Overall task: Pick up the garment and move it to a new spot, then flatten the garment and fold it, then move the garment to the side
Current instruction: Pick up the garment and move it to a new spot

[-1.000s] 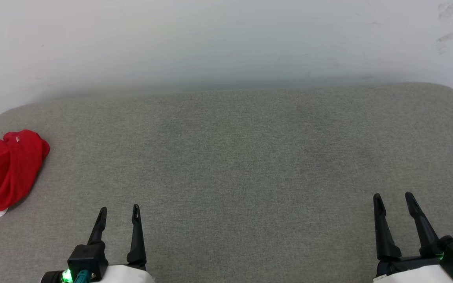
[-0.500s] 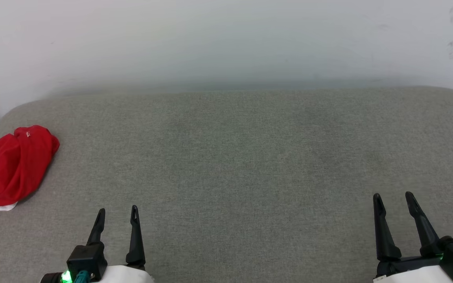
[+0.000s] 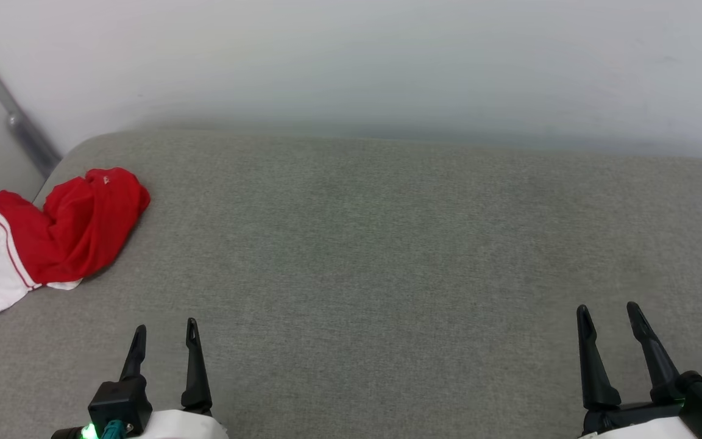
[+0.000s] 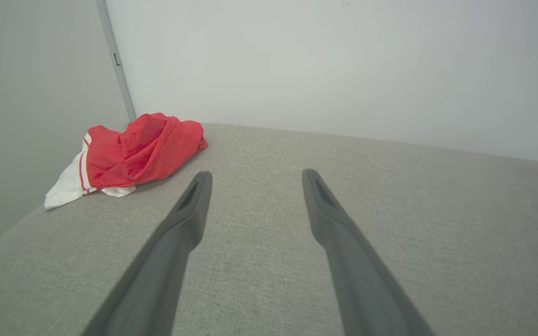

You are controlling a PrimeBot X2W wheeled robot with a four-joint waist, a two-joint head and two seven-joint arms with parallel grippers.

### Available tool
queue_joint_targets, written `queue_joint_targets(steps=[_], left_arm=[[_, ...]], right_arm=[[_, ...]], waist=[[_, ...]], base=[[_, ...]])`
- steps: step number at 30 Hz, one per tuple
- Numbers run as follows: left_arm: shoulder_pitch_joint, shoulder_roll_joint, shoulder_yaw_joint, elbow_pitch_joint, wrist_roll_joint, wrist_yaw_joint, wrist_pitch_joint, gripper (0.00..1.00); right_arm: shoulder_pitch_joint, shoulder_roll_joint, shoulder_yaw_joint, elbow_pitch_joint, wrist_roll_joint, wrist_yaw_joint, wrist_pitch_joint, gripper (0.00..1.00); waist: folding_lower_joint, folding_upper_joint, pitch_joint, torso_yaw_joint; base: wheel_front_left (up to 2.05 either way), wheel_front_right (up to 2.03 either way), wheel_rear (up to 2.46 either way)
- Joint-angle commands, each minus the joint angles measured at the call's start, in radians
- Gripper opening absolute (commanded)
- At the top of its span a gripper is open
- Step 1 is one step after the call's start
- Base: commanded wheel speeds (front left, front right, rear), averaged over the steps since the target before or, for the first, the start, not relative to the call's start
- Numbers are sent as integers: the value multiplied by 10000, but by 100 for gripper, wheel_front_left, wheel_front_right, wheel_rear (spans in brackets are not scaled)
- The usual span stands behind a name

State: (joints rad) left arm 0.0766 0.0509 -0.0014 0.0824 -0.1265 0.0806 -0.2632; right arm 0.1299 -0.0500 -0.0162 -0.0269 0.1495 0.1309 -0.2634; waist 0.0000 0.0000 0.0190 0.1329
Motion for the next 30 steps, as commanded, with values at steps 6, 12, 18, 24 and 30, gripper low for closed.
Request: queue_joint_targets(steps=[6, 12, 18, 24, 30], left_arm=[[91, -8, 170, 40, -88, 46, -24, 100], [179, -7, 337, 62, -193, 55, -24, 100], [201, -9, 592, 76, -342, 72, -24, 100], [190, -7, 853, 39, -562, 11, -24, 100], [247, -7, 933, 11, -638, 38, -24, 100]], right_arm=[[186, -5, 56, -18, -34, -3, -21, 100], [258, -3, 55, -17, -58, -3, -21, 100], [303, -5, 63, -3, -92, -3, -21, 100], [343, -3, 83, -17, -132, -3, -21, 100], [371, -5, 77, -56, -196, -3, -23, 100]], waist=[[0, 0, -100, 885], [0, 0, -150, 1659], [0, 0, -150, 2331], [0, 0, -149, 2853], [0, 0, -146, 3187]], base=[[0, 0, 0], [0, 0, 0], [0, 0, 0], [0, 0, 0], [0, 0, 0]])
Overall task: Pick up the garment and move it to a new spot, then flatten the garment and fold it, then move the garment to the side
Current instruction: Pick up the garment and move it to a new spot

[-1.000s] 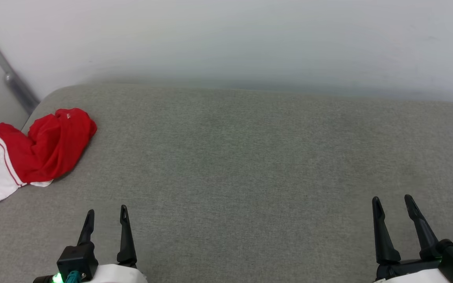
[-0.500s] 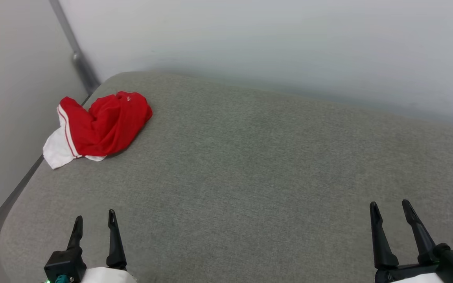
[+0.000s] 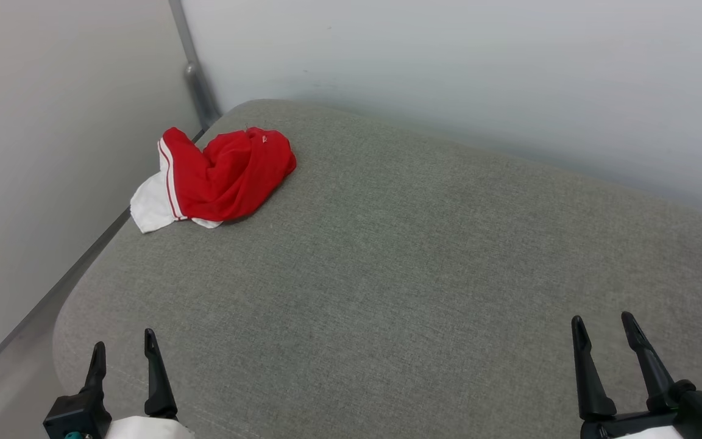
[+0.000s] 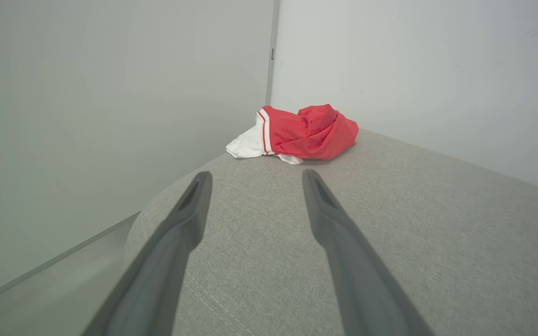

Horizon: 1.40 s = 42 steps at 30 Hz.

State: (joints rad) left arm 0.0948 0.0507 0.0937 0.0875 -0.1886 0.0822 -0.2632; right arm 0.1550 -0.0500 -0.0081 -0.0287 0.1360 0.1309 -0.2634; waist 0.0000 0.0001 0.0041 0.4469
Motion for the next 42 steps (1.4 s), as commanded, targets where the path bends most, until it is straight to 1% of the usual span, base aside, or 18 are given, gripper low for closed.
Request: queue_joint_targets(steps=[1, 7, 12, 17, 19, 22, 24, 26, 27, 30, 32, 34, 39, 42], left_arm=[[88, -5, -26, -63, -12, 51, -24, 100], [174, -7, -159, -156, -70, 186, -24, 100], [76, -5, -205, -152, -10, 303, -24, 100], [-589, 1, 121, -161, 176, -66, -24, 100], [-987, 33, 376, -110, 155, -335, -24, 100], [-1832, 258, 817, 36, 61, -686, -24, 100], [-2472, 514, 1077, 230, 54, -930, -24, 100], [-3242, 640, 1307, 360, -133, -1192, -24, 100], [-3599, 810, 1382, 429, -105, -1295, -24, 100], [-4733, 1075, 1566, 727, -193, -1527, -23, 100], [-5522, 1392, 1689, 961, -228, -1638, -24, 100], [-6270, 1584, 1763, 1283, -315, -1731, -23, 100], [-8194, 2512, 2124, 2333, -831, -1934, -23, 100], [-9272, 3153, 2104, 3218, -1090, -2017, -13, 100]], right_arm=[[116, -5, 7, -38, -67, -3, -21, 100], [64, -5, 14, -59, -117, -3, -21, 100], [42, -5, 68, -61, -154, -3, -21, 100], [-176, -5, 85, -120, -285, -3, -21, 100], [-261, -5, 43, -178, -390, -3, -21, 100], [-376, -3, -39, -313, -533, -3, -21, 100], [-444, -3, -66, -440, -712, -3, -21, 100], [-575, -5, -128, -591, -892, -3, -21, 100], [-648, -6, -154, -678, -992, -3, -23, 100], [-925, -3, -209, -957, -1246, -3, -21, 100], [-1140, -5, -216, -1185, -1435, -3, -21, 100], [-1354, -6, -271, -1395, -1614, -3, -21, 100], [-1854, -6, -336, -1990, -1923, -3, -21, 100], [-2052, -6, -411, -2331, -2050, -3, -23, 100]], waist=[[0, -1, 5, 75], [0, -1, 64, 154], [0, -1, 125, 92], [0, -1, 418, -81], [0, -1, 587, -154], [0, -1, 899, -289], [0, -1, 1189, -417], [0, -1, 1522, -540], [0, -1, 1713, -601], [0, -1, 2312, -779], [0, -1, 2770, -923], [0, -1, 3189, -1025], [0, -1, 4164, -1302], [0, -1, 4619, -1400]], base=[[0, 0, 0], [0, 0, 0], [0, 0, 0], [0, 0, 0], [0, 0, 0], [0, 0, 0], [0, 0, 0], [0, 0, 0], [0, 0, 0], [0, 0, 0], [0, 0, 0], [0, 0, 0], [0, 0, 0], [0, 0, 0]])
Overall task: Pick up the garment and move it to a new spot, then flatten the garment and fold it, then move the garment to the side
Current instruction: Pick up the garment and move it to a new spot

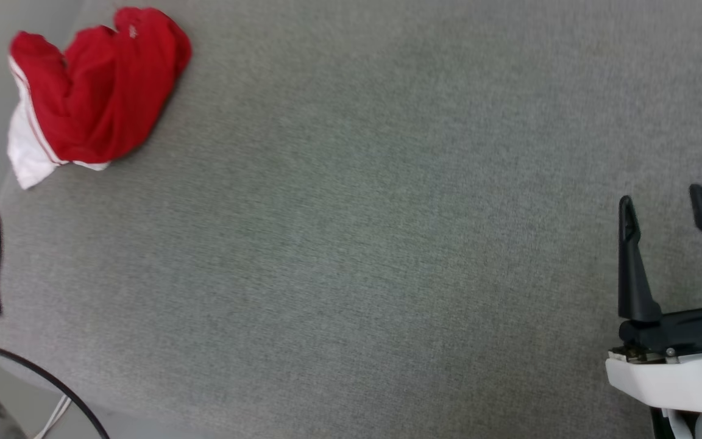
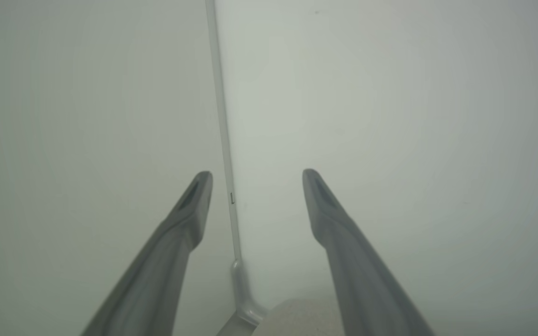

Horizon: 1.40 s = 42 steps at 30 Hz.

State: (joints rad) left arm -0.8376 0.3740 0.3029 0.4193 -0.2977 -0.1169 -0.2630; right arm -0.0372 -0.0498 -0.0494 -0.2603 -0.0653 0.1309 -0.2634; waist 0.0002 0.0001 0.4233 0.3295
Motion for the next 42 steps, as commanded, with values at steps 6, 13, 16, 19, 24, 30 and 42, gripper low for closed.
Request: queue_joint_targets(steps=[6, 13, 16, 19, 24, 30, 42], left_arm=[[-1679, 1197, -295, 1647, -809, -103, 847, 100], [-2483, 2379, -1832, 2798, -2422, -113, 2769, 100], [-2512, 2746, -2572, 3170, -3358, -115, 4084, 100], [-2361, 2952, -3334, 3207, -4583, -116, 5658, 100], [-2031, 3300, -4290, 2871, -6406, -117, 7720, 100], [-1672, 3490, -5152, 2888, -7699, -117, 9339, 100], [-1476, 3105, -6651, 3389, -7987, -130, 9852, 0]], right_arm=[[-371, -8, -102, -655, -302, -3, -21, 100], [-538, -8, -130, -1309, -613, -3, -22, 100], [-616, -10, -108, -1553, -729, -3, -21, 100], [-659, -10, -87, -1779, -816, -3, -21, 100], [-701, -8, -43, -2039, -917, -3, -21, 100], [-794, -10, -8, -2223, -1019, -3, -21, 100], [-935, -8, 139, -2114, -924, -3, -21, 100]], waist=[[-2, -1, 1183, -354], [-2, -1, 1817, -427], [-2, -1, 2040, -462], [-2, -1, 2236, -489], [-2, -1, 2561, -524], [-2, -1, 2937, -628], [-2, -1, 3040, -762]], base=[[0, 0, 0], [0, 0, 0], [0, 0, 0], [0, 0, 0], [0, 0, 0], [0, 0, 0], [0, 0, 0]])
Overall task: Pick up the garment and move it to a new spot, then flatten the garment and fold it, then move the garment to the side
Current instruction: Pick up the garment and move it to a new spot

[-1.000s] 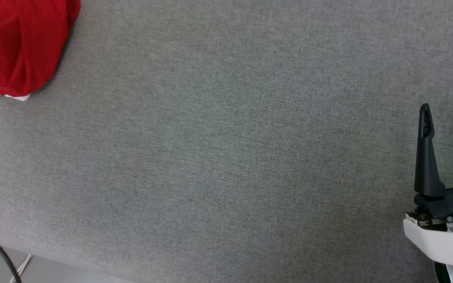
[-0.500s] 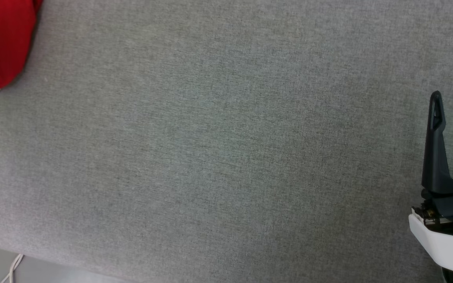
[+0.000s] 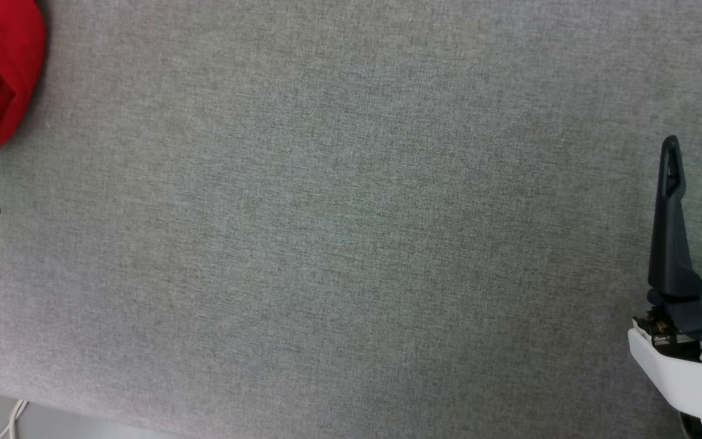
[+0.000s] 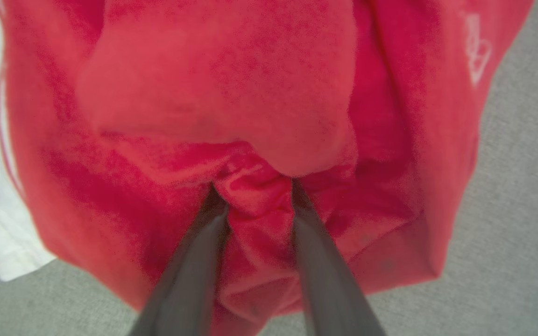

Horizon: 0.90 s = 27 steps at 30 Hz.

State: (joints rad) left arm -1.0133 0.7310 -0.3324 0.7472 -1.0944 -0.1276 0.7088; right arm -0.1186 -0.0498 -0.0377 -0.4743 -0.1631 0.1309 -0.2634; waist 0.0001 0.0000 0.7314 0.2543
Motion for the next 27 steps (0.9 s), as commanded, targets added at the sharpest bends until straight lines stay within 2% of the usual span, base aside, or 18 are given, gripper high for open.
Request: queue_joint_targets(steps=[1, 10, 17, 21, 27], left_arm=[[206, -400, -331, 84, -37, -24, 8, 0], [-402, 839, -916, -754, 196, -12, -923, 0], [-1051, 1668, -1808, -2250, 542, -11, -917, 0], [-1570, 1895, -2335, -3192, 699, -11, -772, 0], [-2513, 1572, -2958, -4549, 750, -11, -562, 0]], right_arm=[[-149, -8, 43, 61, 84, -3, -21, 100], [-276, -8, 260, 511, 581, -3, -22, 100], [-166, -8, 393, 893, 1100, -3, -21, 100], [-112, -8, 402, 1090, 1457, -3, -21, 100], [38, -7, 416, 1301, 1920, -3, -21, 100]], waist=[[-1, 0, -112, -23], [-1, 0, -1307, -193], [-1, 0, -2389, -469], [-1, 0, -2911, -721], [-1, 0, -3571, -1269]], base=[[0, 0, 0], [0, 0, 0], [0, 0, 0], [0, 0, 0], [0, 0, 0]])
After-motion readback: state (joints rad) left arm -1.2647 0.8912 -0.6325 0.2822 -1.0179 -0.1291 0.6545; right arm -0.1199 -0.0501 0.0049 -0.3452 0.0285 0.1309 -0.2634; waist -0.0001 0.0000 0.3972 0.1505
